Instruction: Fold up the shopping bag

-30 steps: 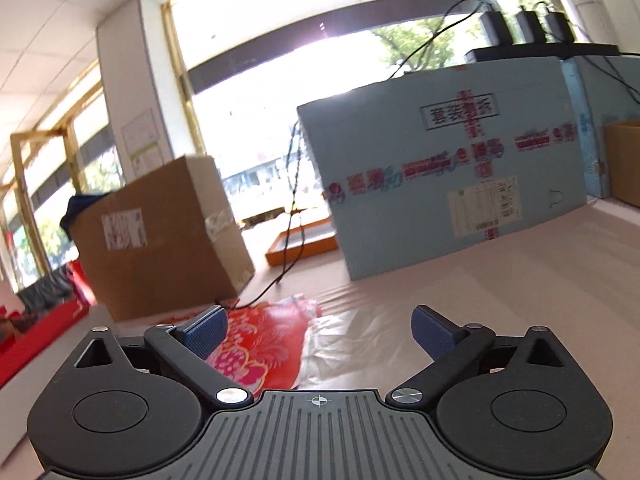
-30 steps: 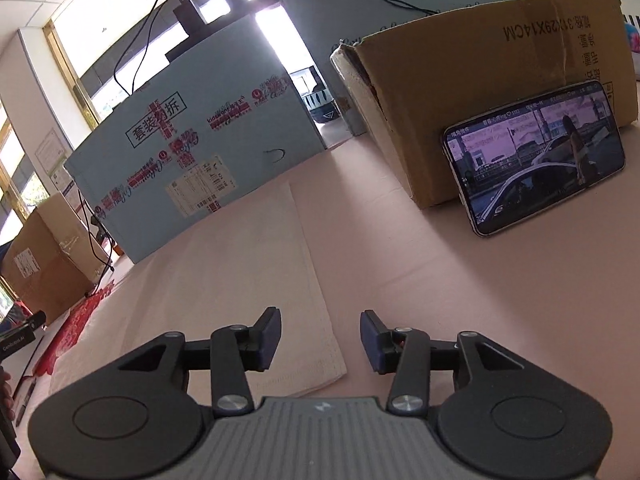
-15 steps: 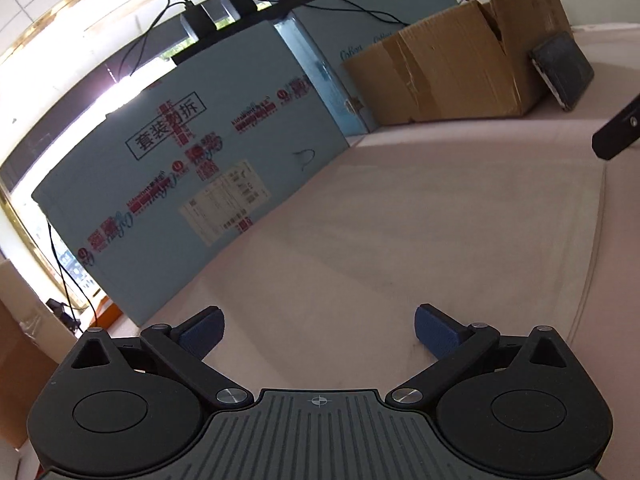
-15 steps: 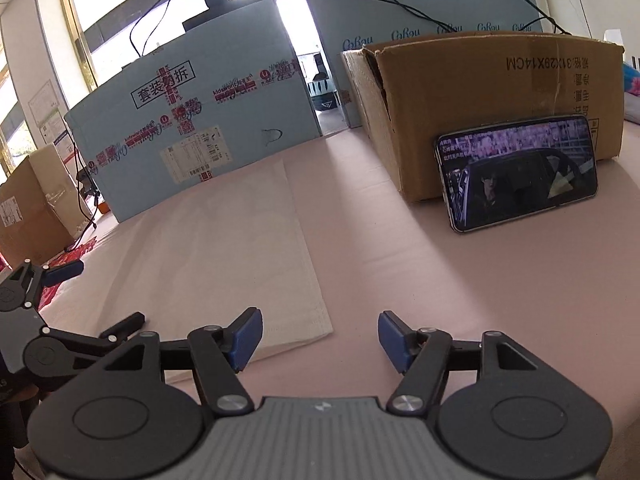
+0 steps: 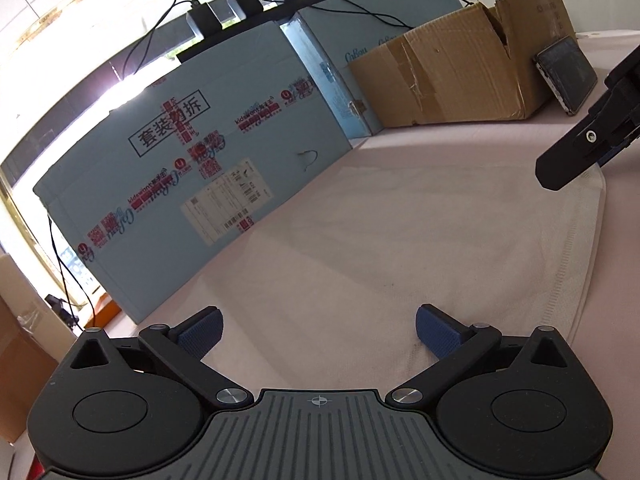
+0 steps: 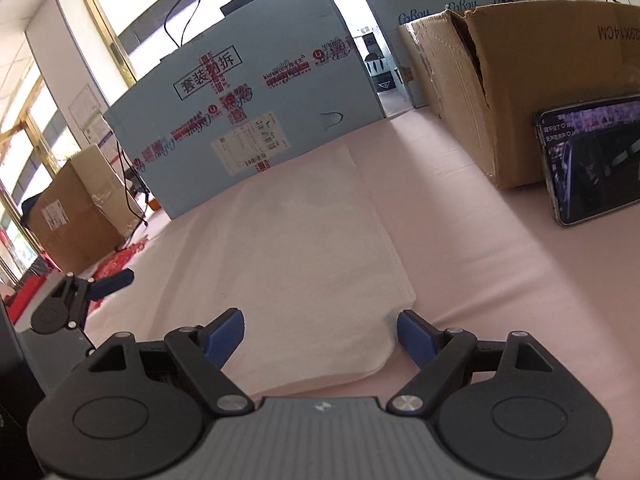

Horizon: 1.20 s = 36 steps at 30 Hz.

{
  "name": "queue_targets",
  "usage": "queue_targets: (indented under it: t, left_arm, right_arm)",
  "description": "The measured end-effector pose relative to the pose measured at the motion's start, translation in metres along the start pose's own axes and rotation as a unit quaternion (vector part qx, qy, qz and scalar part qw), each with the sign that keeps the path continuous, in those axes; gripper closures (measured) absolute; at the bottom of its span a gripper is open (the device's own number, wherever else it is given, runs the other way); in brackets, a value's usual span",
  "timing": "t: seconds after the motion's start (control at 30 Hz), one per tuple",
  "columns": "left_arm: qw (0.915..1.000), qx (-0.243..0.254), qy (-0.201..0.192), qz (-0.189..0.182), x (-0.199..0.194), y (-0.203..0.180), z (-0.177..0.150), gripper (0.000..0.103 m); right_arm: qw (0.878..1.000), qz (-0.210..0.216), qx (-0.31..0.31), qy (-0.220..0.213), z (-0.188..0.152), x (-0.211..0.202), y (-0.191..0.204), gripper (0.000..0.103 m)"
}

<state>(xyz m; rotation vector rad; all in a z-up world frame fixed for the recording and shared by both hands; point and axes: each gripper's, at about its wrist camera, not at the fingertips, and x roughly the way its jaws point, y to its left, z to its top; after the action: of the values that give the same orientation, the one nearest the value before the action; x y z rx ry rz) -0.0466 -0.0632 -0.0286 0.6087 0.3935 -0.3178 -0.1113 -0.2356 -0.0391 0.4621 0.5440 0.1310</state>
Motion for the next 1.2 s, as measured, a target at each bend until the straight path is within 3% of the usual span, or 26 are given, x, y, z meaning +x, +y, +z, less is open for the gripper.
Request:
queue_targets:
  t: [0.1, 0.23, 0.6, 0.87, 1.2]
  left_arm:
    - [1.0000, -0.005, 0.001, -0.004, 0.000, 0.001, 0.000, 0.000]
    - [0.9999, -0.010, 0.003, -0.008, 0.001, 0.001, 0.000, 0.000]
    - [0.9998, -0.016, 0.004, -0.013, 0.000, 0.002, 0.000, 0.000]
    - [0.9997, -0.020, 0.005, -0.016, 0.001, 0.002, 0.000, 0.000]
    - [0.9995, -0.025, 0.005, -0.020, 0.002, 0.004, -0.001, 0.000]
  right_arm:
    - [0.999, 0.047, 0.017, 0.011, -0.002, 0.006, 0.004, 0.019]
    - [0.998, 0.062, 0.011, 0.026, -0.003, 0.008, 0.015, 0.020]
    - [0.982, 0.160, 0.022, 0.095, -0.019, 0.008, 0.032, 0.021]
    - [0.970, 0.197, 0.028, 0.137, -0.022, 0.012, 0.043, 0.020]
    - [0.970, 0.191, 0.003, 0.152, -0.025, 0.006, 0.055, 0.021]
